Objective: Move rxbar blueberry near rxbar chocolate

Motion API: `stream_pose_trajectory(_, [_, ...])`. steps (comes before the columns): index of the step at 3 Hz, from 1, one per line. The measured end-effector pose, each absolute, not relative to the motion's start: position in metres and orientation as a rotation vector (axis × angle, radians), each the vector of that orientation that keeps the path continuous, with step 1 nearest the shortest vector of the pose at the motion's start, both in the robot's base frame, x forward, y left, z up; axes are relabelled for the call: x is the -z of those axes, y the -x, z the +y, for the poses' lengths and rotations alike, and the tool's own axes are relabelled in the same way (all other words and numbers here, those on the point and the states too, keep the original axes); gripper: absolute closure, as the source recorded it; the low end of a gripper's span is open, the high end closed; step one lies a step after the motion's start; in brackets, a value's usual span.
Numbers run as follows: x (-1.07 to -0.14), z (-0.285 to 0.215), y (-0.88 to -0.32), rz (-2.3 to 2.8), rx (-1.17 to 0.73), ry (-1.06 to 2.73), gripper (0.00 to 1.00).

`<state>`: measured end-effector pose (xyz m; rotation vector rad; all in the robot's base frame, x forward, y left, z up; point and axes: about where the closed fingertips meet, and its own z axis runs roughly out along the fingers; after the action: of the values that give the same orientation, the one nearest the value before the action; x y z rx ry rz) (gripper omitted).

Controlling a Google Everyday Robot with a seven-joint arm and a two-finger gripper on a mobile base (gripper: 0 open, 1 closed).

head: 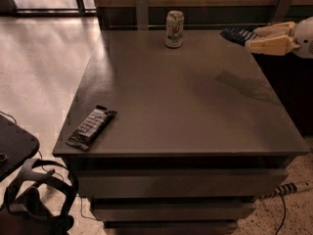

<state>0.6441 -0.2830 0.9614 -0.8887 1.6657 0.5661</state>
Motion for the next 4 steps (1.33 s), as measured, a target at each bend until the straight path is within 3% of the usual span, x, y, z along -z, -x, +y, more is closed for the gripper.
stream_pose_trajectory(1, [-0.973, -0.255, -0.606, 1.648, -0.552, 0.913, 1.0])
stream_pose_trajectory(4, [-0.939, -0.108, -0.509, 1.604, -0.691, 1.118, 1.0])
